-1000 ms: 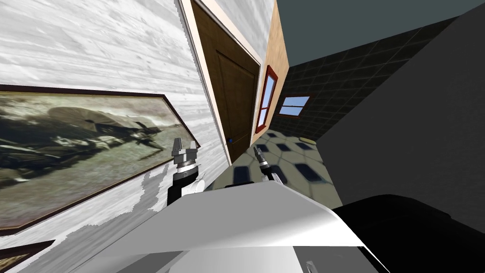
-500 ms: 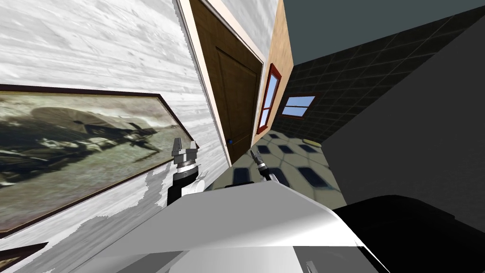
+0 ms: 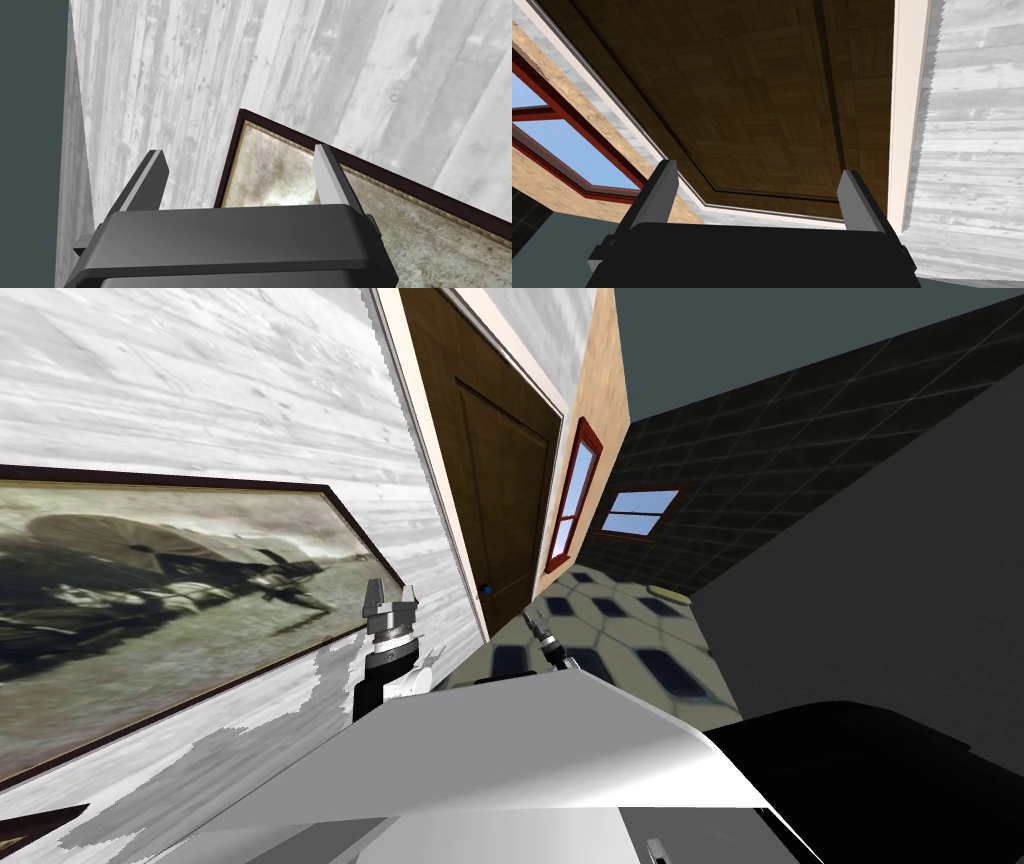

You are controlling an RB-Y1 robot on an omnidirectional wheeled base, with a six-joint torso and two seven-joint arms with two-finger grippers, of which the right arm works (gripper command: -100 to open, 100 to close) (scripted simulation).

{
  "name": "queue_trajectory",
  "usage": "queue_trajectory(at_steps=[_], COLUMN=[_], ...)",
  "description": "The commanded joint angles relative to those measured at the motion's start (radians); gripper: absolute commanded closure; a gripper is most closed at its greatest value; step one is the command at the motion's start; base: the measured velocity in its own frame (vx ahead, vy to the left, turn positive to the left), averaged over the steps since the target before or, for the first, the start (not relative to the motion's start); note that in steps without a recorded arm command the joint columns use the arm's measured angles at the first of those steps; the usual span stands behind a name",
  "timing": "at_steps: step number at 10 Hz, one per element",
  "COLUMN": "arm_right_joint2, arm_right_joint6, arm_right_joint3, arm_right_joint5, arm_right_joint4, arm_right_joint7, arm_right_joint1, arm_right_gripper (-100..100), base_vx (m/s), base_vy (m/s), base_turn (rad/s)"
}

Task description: Pull the door open

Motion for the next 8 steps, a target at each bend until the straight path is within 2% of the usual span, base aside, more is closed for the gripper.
queue_trajectory(at_steps=[1,8], arm_right_joint2=[0.005,0.029], arm_right_joint6=[-0.010,-0.063], arm_right_joint3=[0.003,0.011], arm_right_joint5=[0.027,0.128], arm_right_joint4=[0.037,0.188], arm_right_joint7=[0.039,0.187], arm_right_joint1=[-0.012,-0.052], arm_right_gripper=[-100,-100], base_vx=[0.081,0.084], base_vy=[-0.026,-0.021], base_turn=[0.058,0.061])
